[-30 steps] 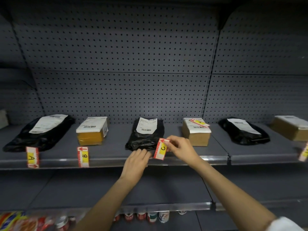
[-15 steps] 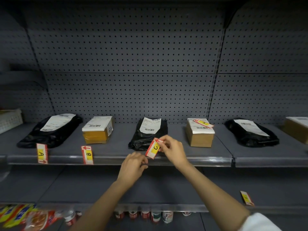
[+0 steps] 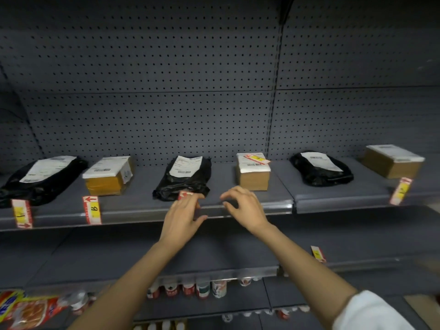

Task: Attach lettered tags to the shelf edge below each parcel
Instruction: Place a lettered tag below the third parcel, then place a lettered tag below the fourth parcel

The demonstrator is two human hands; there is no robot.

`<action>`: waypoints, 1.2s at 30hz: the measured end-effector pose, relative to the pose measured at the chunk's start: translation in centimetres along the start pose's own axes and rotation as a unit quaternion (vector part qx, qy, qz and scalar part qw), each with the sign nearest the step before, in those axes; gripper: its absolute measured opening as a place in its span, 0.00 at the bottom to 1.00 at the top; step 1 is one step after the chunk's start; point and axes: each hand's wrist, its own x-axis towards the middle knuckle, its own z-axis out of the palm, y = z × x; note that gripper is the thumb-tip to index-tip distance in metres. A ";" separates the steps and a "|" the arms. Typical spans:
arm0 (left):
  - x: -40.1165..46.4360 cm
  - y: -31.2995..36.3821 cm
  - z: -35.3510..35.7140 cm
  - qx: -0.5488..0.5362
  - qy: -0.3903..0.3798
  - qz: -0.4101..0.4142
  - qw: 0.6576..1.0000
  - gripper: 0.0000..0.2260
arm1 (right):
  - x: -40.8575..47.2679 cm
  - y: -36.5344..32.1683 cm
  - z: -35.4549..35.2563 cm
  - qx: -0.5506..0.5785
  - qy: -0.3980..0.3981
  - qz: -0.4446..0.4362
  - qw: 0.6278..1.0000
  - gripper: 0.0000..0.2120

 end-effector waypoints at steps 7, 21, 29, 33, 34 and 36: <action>-1.0 11.4 8.2 -0.063 -0.068 0.095 0.991 0.18 | -9.0 7.5 -5.1 -0.095 -0.004 0.018 0.995 0.08; 4.9 25.9 15.9 -0.132 -0.089 0.191 0.969 0.13 | -17.6 18.9 -19.2 -0.175 0.099 0.191 0.961 0.09; 13.6 32.8 20.4 -0.146 -0.096 0.261 0.949 0.11 | -15.3 26.1 -25.9 -0.217 0.129 0.240 0.937 0.10; 17.3 35.2 22.3 -0.153 -0.085 0.286 0.942 0.12 | -11.8 29.8 -28.3 -0.229 0.099 0.284 0.926 0.18; 17.9 35.4 22.7 -0.154 -0.084 0.288 0.941 0.12 | -11.0 30.6 -28.6 -0.227 0.088 0.298 0.923 0.21; 18.9 35.2 23.2 -0.158 -0.079 0.285 0.942 0.12 | -9.6 31.9 -29.0 -0.219 0.067 0.323 0.918 0.25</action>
